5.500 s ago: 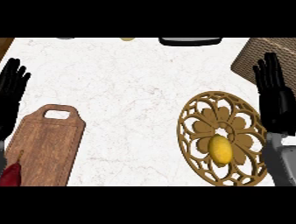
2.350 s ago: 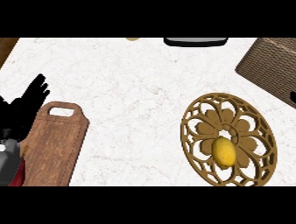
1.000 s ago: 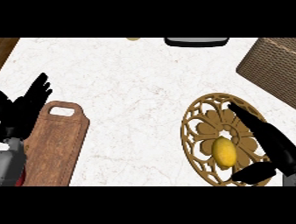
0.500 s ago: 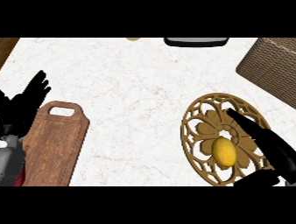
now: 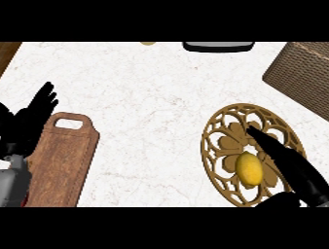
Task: Pick the lemon from the placemat and place it in the basket
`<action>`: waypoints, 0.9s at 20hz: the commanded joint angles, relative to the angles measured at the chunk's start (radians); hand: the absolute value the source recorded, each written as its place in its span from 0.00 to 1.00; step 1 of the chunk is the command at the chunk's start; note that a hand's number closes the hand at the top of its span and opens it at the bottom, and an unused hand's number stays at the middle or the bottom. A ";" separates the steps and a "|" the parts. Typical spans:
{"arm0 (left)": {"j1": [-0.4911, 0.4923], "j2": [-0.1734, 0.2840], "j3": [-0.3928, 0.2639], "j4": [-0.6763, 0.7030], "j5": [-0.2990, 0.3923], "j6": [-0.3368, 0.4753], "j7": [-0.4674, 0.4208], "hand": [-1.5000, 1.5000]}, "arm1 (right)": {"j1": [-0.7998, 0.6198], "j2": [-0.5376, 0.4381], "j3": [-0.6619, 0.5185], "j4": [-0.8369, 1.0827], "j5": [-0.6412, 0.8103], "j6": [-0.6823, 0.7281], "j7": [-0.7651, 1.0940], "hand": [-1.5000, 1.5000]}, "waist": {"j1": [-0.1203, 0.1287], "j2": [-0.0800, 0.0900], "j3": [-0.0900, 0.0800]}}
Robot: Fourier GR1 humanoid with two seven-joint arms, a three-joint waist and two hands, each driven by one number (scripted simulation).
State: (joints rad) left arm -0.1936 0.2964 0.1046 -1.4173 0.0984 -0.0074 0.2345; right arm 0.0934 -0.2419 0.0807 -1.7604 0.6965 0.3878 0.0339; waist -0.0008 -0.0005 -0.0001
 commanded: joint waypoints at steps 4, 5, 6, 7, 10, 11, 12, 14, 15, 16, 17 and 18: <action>-0.054 -0.019 0.035 0.053 -0.011 -0.022 0.001 0.50 | 0.009 0.032 0.036 0.016 0.084 -0.028 0.011 0.00 | -0.003 0.000 0.000; -0.003 -0.014 0.034 0.002 -0.018 -0.035 -0.013 0.50 | -0.043 0.030 0.015 0.078 0.095 -0.055 -0.019 0.00 | 0.000 0.000 0.000; 0.000 0.002 0.043 0.010 -0.003 -0.046 0.004 0.50 | -0.041 0.022 0.061 0.016 0.107 0.014 0.039 1.00 | 0.001 0.000 0.000; -0.009 -0.014 0.018 0.017 -0.019 -0.026 0.000 0.50 | -0.060 -0.006 0.120 0.122 0.193 -0.040 -0.022 1.00 | 0.006 0.001 0.000; -0.058 -0.029 0.032 0.105 -0.041 -0.019 -0.049 0.50 | -0.084 0.016 0.099 0.220 0.215 -0.124 -0.093 1.00 | 0.000 0.001 0.000; 0.002 -0.044 0.005 -0.052 -0.041 -0.003 0.026 0.50 | -0.071 -0.007 0.062 0.245 0.190 -0.126 -0.137 1.00 | 0.004 0.000 0.001; 0.014 -0.010 0.049 -0.014 -0.020 -0.046 -0.003 0.50 | -0.081 0.052 0.102 0.208 0.219 -0.123 -0.055 1.00 | 0.002 0.000 0.000; 0.008 -0.037 0.039 -0.006 -0.032 -0.025 0.003 0.50 | -0.062 0.017 0.085 0.233 0.221 -0.134 -0.113 1.00 | 0.001 0.000 0.000; -0.061 0.001 0.087 0.139 -0.007 -0.080 -0.085 0.50 | -0.090 0.030 0.095 0.197 0.209 -0.087 -0.081 1.00 | -0.002 0.001 0.000; -0.011 0.002 0.069 0.027 -0.010 -0.072 -0.014 0.50 | -0.019 0.061 0.143 0.181 0.249 -0.149 -0.081 1.00 | 0.000 0.000 0.000; 0.026 -0.014 0.061 0.007 -0.011 -0.064 -0.016 0.50 | -0.022 0.088 0.183 0.155 0.280 -0.146 -0.034 1.00 | 0.001 0.000 0.000; -0.077 -0.045 0.037 0.154 -0.061 -0.027 -0.070 0.50 | -0.129 0.108 0.117 0.194 0.253 -0.099 0.051 1.00 | -0.004 0.003 0.000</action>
State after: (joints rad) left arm -0.2158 0.2781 0.1562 -1.3605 0.0732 -0.0552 0.2042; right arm 0.0176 -0.1954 0.1848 -1.6061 0.9261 0.2726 -0.0080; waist -0.0021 -0.0073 -0.0087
